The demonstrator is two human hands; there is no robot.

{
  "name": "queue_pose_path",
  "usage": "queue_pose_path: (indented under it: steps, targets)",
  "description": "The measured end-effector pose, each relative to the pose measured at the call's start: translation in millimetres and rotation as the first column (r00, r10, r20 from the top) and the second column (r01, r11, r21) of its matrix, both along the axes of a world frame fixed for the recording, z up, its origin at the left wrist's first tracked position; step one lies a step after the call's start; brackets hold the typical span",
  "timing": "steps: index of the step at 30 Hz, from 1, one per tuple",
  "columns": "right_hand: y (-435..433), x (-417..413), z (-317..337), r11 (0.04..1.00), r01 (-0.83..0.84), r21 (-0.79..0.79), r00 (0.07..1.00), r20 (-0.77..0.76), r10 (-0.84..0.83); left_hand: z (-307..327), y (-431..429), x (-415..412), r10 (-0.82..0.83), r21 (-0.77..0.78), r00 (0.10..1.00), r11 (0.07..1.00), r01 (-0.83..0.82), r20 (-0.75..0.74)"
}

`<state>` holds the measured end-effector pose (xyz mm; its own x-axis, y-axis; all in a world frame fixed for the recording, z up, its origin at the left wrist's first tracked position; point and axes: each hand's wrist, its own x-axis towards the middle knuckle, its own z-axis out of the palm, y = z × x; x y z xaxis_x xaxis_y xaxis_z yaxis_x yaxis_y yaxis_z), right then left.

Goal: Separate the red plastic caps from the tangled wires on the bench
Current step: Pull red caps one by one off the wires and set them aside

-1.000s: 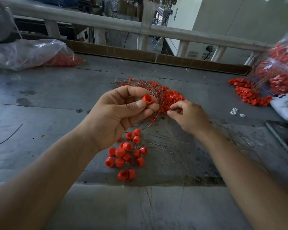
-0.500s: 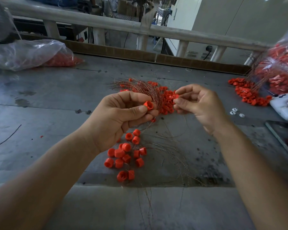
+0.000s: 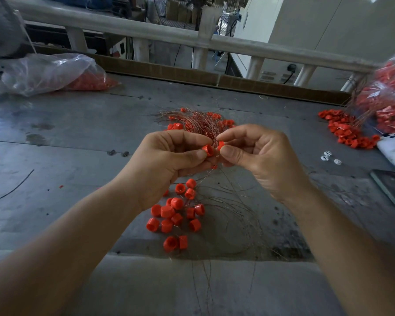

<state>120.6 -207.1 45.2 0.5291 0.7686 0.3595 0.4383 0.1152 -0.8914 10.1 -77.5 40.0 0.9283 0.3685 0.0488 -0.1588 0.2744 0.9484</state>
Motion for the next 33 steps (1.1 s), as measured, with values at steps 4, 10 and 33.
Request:
queue_pose_path:
  steps: [4,10,33]
  targets:
    - [2,-4,-1,1.0,0.027,0.004,0.998,0.064,-0.027,0,0,0,0.015,0.034,1.0,0.999,-0.014,-0.005]
    - [4,-9,-7,0.996,0.087,0.025,0.967,0.237,-0.09,-3,1,0,0.041,0.13,0.999,0.991,-0.04,-0.009]
    - [4,-9,-11,0.985,0.152,0.079,0.885,0.434,-0.171,-2,-2,-2,0.075,0.244,0.997,0.967,-0.066,-0.028]
